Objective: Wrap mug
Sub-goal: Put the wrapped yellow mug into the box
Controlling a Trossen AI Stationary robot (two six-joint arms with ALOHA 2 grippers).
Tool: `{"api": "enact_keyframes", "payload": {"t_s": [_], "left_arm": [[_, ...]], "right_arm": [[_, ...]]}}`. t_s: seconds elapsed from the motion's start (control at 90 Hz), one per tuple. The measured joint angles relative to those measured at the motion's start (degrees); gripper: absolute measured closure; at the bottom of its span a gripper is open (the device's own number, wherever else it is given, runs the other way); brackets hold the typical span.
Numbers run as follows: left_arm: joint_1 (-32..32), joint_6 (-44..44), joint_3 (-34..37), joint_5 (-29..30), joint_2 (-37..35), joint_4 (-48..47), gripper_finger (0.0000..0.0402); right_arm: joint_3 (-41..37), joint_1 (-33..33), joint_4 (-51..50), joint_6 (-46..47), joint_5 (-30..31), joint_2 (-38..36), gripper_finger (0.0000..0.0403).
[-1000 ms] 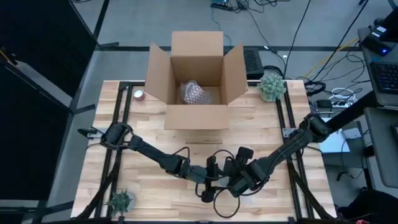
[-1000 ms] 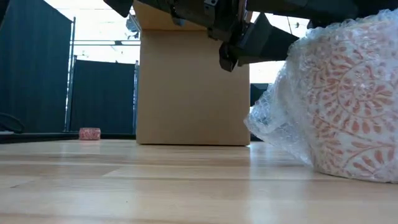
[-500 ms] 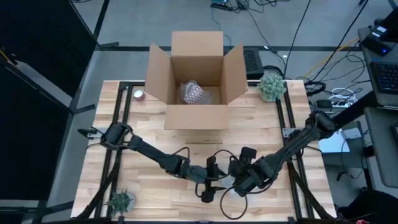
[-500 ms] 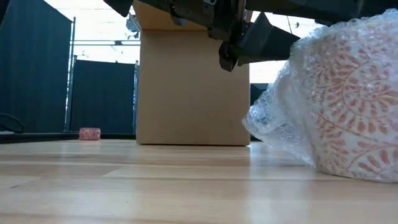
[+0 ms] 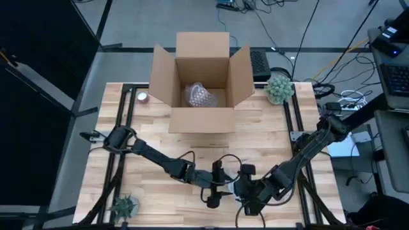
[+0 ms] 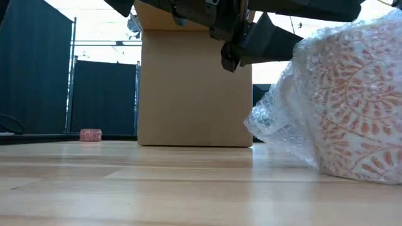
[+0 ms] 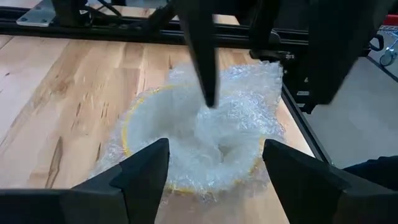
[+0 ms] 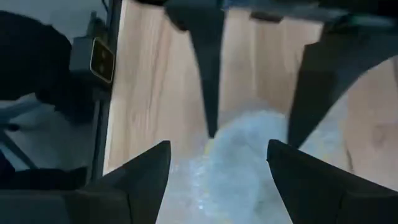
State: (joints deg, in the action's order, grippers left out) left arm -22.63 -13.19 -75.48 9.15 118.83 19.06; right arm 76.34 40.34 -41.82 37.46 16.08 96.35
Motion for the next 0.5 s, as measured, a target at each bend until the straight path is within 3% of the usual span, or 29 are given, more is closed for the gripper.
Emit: {"api": "enact_keyframes", "payload": {"t_s": [0.5], "left_arm": [[0.0,-0.04,0.0,0.04,0.0,0.07,0.0149]], "right_arm": [[0.02,-0.62,-2.08,2.02,-1.4,7.51,0.0149]]}}
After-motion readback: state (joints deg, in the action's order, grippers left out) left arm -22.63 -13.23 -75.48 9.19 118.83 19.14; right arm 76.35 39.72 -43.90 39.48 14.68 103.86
